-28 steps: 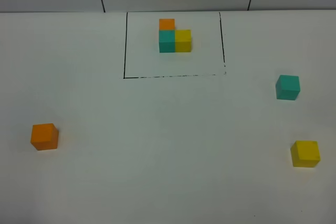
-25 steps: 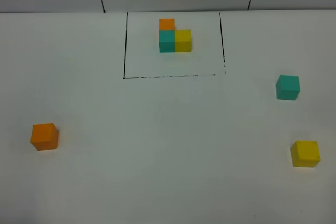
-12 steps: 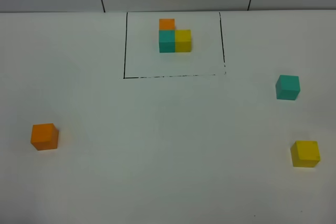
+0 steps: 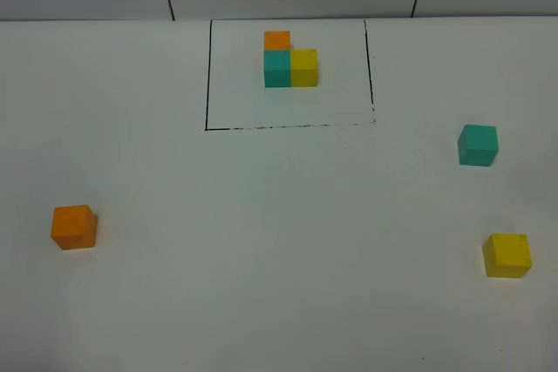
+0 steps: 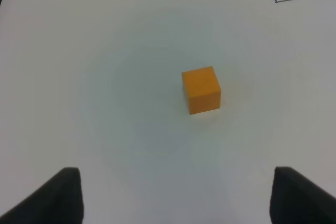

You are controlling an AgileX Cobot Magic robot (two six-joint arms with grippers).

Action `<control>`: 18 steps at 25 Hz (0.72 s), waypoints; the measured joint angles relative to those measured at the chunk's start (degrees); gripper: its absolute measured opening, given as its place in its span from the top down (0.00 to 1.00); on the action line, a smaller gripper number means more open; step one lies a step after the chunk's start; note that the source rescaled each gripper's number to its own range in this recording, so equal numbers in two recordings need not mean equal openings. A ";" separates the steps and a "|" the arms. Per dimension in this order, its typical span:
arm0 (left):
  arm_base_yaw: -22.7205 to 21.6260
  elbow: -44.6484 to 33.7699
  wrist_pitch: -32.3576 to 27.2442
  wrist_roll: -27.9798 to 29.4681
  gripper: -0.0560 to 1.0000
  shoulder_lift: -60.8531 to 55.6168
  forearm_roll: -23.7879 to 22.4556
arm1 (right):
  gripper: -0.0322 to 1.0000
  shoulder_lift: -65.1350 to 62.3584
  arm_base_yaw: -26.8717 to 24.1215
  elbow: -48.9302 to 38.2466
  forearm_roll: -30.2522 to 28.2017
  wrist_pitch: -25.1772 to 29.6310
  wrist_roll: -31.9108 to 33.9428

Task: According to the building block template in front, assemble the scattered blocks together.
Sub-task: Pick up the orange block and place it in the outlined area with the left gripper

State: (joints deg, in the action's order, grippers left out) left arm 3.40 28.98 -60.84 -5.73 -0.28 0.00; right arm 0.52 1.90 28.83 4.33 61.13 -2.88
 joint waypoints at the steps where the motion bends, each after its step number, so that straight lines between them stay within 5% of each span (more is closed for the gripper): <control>1: 0.00 0.00 0.00 0.00 0.31 0.00 0.00 | 0.26 0.00 0.00 0.00 0.00 0.00 0.00; 14: 0.00 0.00 0.00 0.44 0.31 0.39 0.00 | 0.26 0.00 0.00 0.00 0.00 0.00 0.00; 18: 0.00 1.27 2.59 4.56 0.26 5.95 -3.42 | 0.26 0.00 0.00 0.00 0.00 0.00 0.00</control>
State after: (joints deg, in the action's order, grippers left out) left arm 3.40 30.24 -58.25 -1.17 5.68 -3.42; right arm 0.52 1.90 28.83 4.33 61.13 -2.88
